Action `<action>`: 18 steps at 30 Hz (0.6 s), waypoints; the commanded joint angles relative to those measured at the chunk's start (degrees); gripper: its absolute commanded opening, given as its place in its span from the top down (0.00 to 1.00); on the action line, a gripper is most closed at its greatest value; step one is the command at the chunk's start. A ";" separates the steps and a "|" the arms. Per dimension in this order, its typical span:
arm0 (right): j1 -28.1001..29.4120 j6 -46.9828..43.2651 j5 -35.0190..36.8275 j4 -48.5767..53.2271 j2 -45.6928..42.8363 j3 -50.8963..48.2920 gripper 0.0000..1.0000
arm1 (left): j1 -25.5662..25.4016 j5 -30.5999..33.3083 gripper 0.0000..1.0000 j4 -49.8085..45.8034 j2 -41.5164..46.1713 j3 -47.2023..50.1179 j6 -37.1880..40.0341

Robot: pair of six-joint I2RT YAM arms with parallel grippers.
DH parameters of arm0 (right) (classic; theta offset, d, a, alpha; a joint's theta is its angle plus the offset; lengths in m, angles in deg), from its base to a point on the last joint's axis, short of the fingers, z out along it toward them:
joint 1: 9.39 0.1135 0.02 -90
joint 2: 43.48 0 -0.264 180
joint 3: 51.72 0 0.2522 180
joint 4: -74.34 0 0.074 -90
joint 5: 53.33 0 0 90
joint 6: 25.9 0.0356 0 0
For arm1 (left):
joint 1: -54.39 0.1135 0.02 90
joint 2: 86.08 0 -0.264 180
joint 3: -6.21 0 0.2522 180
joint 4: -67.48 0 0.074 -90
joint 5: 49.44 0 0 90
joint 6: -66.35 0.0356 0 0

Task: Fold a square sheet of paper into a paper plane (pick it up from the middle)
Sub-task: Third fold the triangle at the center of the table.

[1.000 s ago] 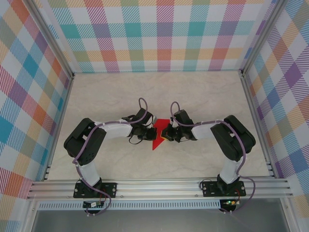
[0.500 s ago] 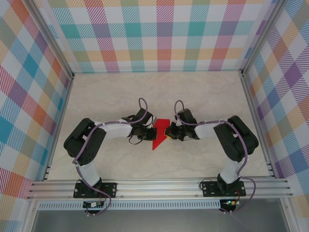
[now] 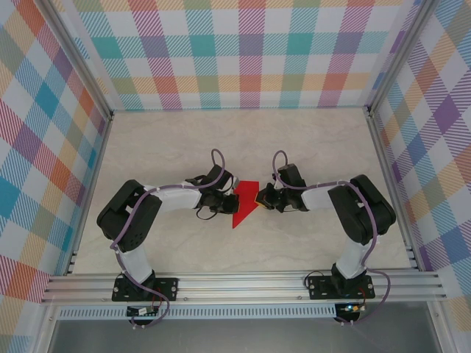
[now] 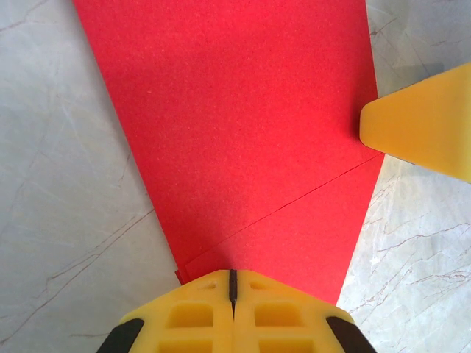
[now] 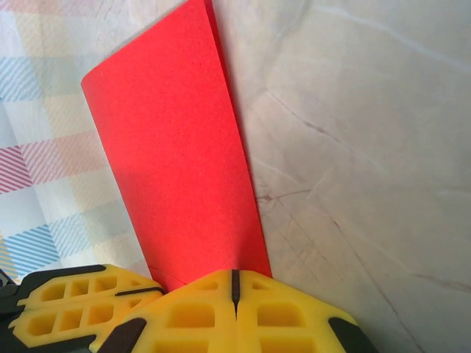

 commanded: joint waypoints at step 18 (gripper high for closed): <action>-2.37 -3.31 1.91 2.18 0.46 0.37 0.98 | 0.52 3.24 0.98 -4.30 -0.99 2.71 1.27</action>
